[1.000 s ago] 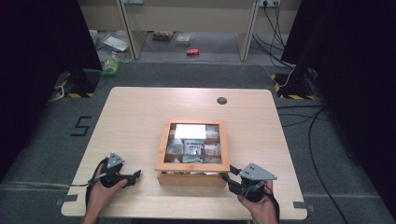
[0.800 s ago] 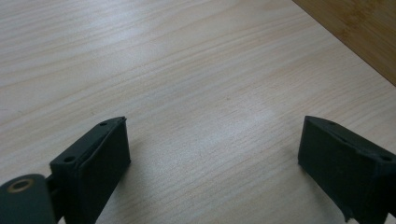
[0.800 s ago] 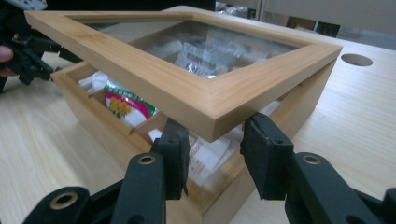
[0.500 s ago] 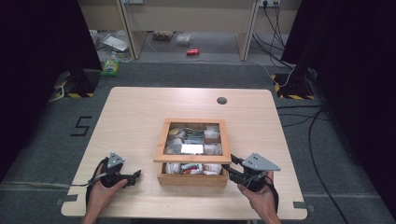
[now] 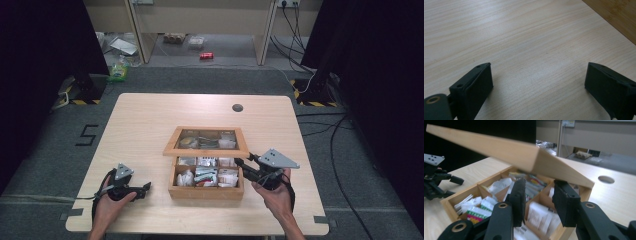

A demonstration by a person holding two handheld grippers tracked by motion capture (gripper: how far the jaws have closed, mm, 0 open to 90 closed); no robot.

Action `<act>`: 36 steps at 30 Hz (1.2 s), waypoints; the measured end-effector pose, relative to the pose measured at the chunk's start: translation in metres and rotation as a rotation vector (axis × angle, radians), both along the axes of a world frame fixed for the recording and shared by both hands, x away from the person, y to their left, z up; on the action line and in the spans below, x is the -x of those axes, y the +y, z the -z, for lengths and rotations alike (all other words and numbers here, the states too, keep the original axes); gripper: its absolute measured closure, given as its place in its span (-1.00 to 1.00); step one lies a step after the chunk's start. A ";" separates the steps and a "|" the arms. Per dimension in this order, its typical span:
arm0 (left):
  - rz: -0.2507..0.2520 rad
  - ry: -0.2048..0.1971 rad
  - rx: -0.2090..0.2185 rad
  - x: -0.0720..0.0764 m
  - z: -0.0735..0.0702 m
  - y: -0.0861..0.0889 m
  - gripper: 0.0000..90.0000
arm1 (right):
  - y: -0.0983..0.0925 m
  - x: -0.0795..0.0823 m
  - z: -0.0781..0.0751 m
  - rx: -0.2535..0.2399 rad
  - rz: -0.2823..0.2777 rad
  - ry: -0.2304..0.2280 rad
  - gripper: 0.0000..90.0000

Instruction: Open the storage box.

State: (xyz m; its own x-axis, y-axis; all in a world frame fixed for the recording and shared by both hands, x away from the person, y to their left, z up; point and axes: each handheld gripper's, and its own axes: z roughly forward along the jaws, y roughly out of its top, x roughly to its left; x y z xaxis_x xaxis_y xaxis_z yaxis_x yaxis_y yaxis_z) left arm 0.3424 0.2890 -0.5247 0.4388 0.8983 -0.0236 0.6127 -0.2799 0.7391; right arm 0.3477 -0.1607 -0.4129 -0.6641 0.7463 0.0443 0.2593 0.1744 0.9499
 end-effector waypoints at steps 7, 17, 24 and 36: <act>0.001 0.000 -0.001 0.000 0.000 0.000 -0.84 | 0.003 -0.018 -0.011 -0.008 0.000 -0.002 0.40; 0.001 0.000 -0.001 0.000 0.000 0.000 -0.84 | 0.008 -0.039 -0.016 -0.014 0.010 0.017 0.39; 0.000 0.000 0.000 0.000 0.000 0.000 -0.84 | 0.015 -0.050 -0.020 0.005 0.012 0.018 0.38; 0.001 0.002 0.000 0.000 0.000 0.000 -0.84 | 0.014 -0.069 -0.023 -0.019 0.031 0.021 0.38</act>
State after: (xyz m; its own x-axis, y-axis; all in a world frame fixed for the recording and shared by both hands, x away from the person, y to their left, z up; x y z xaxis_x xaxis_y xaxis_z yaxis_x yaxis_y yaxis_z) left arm 0.3425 0.2891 -0.5245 0.4398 0.8977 -0.0245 0.6139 -0.2806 0.7379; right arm 0.4172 -0.1464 -0.3898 -0.6397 0.7652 0.0728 0.2846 0.1478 0.9472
